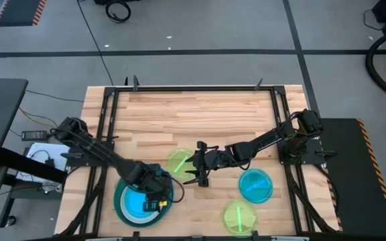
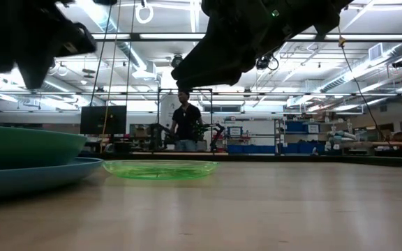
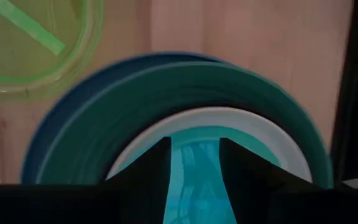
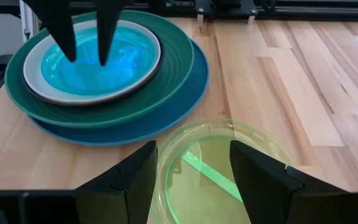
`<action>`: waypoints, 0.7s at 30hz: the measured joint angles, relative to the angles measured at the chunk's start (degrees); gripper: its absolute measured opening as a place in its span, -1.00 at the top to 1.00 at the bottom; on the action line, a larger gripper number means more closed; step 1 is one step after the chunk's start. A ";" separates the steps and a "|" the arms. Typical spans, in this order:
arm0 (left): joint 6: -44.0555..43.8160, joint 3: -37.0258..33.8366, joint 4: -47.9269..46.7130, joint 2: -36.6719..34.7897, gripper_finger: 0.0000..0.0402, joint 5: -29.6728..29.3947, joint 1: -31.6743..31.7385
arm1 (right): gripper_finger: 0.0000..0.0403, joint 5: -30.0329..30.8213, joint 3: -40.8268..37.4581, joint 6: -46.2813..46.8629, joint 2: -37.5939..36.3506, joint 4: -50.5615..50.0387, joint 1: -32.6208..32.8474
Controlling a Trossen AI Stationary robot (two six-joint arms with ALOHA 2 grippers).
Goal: Stack plastic plates
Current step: Stack the transparent green plate on the transparent blue
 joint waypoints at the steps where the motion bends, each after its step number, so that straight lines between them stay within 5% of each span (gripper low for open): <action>1: 0.98 0.00 0.01 0.39 0.30 0.37 0.66 | -0.05 0.00 0.00 0.08 0.00 -0.25 0.00; 10: 8.03 0.02 2.78 3.07 0.30 1.83 5.74 | -0.05 1.83 0.00 1.90 -0.16 -3.71 0.18; 21: 18.01 0.07 8.63 6.48 0.30 -0.01 11.00 | -0.03 13.26 0.02 4.93 -1.75 -11.76 3.35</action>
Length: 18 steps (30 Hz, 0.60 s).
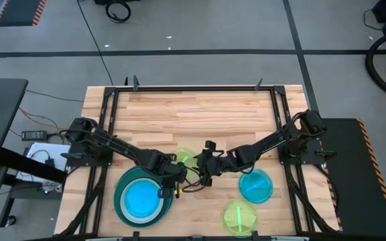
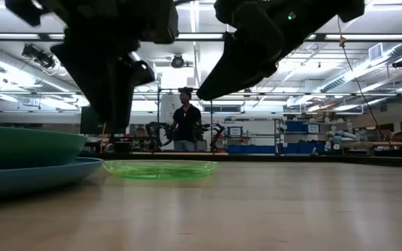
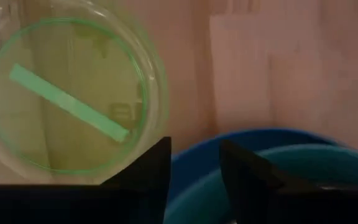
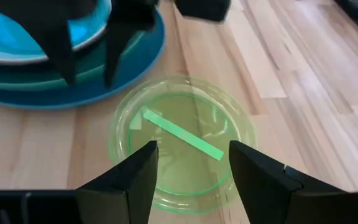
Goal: Stack plastic plates
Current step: Stack the transparent green plate on the transparent blue
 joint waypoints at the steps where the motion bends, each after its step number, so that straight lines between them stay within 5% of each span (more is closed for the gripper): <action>1: 0.70 0.00 0.54 0.66 0.30 -0.18 0.13 | -0.03 1.02 0.05 0.80 0.00 -0.84 0.30; 7: 5.36 0.00 3.60 4.23 0.30 -1.00 0.60 | -0.03 7.08 0.00 4.48 -0.66 -5.75 1.43; 18: 7.59 -0.04 4.34 7.74 0.30 -3.95 0.21 | -0.03 6.90 0.00 5.56 -0.66 -6.90 2.07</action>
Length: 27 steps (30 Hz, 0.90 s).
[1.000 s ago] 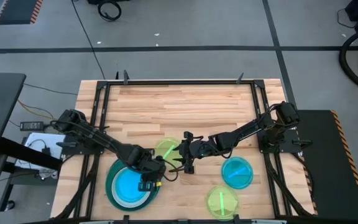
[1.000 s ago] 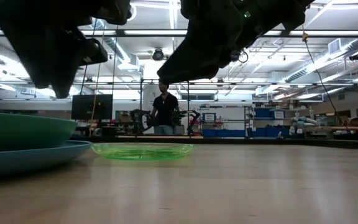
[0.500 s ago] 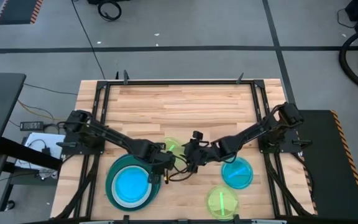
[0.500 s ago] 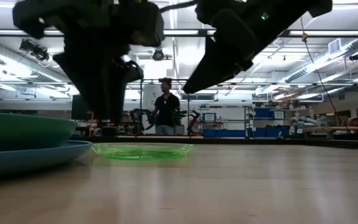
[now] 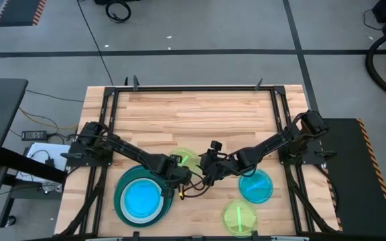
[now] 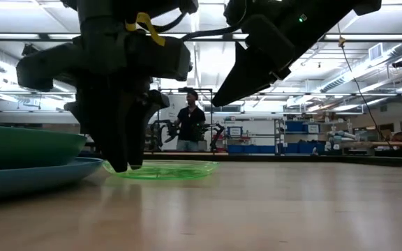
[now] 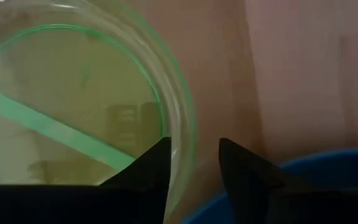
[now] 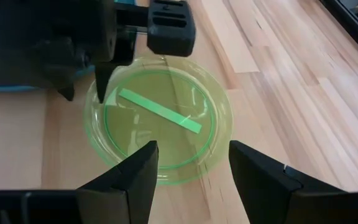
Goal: Stack plastic plates
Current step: Stack the transparent green plate on the transparent blue
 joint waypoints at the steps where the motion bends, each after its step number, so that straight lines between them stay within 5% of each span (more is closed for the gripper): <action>1: 0.38 0.00 -0.15 0.00 0.30 -0.78 -0.12 | -0.03 -0.19 0.00 0.04 -0.01 0.02 0.00; 9: 1.70 0.00 -0.39 0.00 0.36 -2.33 -0.45 | -0.03 -0.42 0.00 0.25 -0.02 -0.40 -0.02; 27: 2.98 0.02 -1.22 0.00 0.96 -2.54 -1.08 | -0.03 -0.46 0.00 0.28 -0.02 -0.59 -0.04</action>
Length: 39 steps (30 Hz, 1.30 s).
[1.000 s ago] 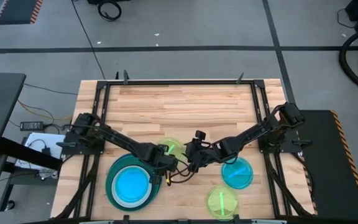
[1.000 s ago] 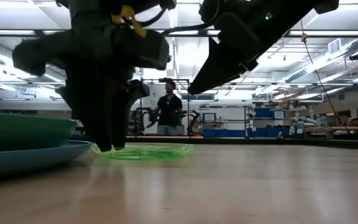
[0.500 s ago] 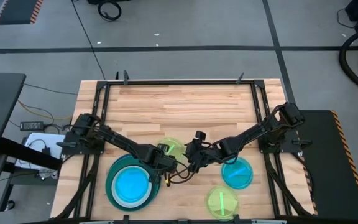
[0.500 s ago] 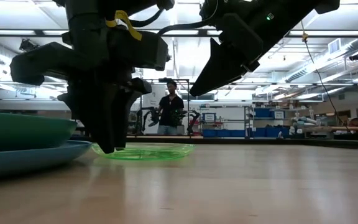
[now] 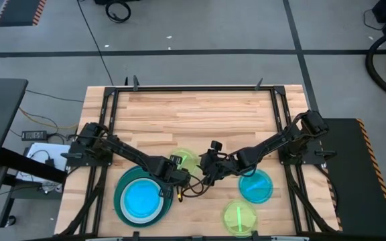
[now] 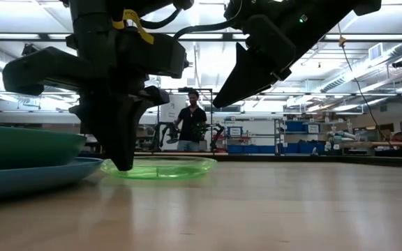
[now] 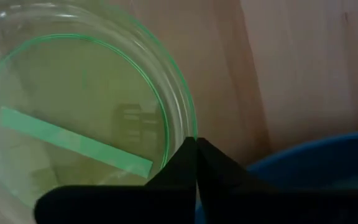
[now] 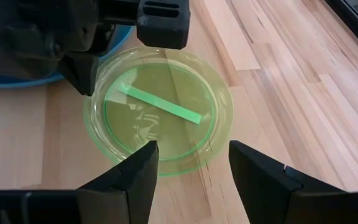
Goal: Stack plastic plates
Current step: Stack the transparent green plate on the transparent blue
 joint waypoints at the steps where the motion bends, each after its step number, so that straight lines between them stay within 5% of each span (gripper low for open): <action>1: -0.02 0.00 0.00 0.00 0.97 0.00 -0.02 | -0.03 -0.02 0.00 0.00 0.00 0.02 0.00; 10: -0.58 0.72 -3.27 -0.27 0.99 0.00 0.22 | -0.03 -0.10 -0.02 -0.01 0.00 0.02 0.00; 21: -3.34 12.55 -20.08 -0.44 0.99 -1.84 1.03 | -0.03 0.51 -0.04 0.97 0.02 -0.02 0.00; 28: -12.90 15.85 -29.15 -3.03 1.00 -2.11 -2.02 | -0.03 1.71 -0.04 0.77 0.00 -0.05 0.67; 39: -28.97 15.93 -31.14 -8.60 1.00 -3.33 -10.13 | -0.03 2.71 -0.04 -0.31 0.02 0.35 1.03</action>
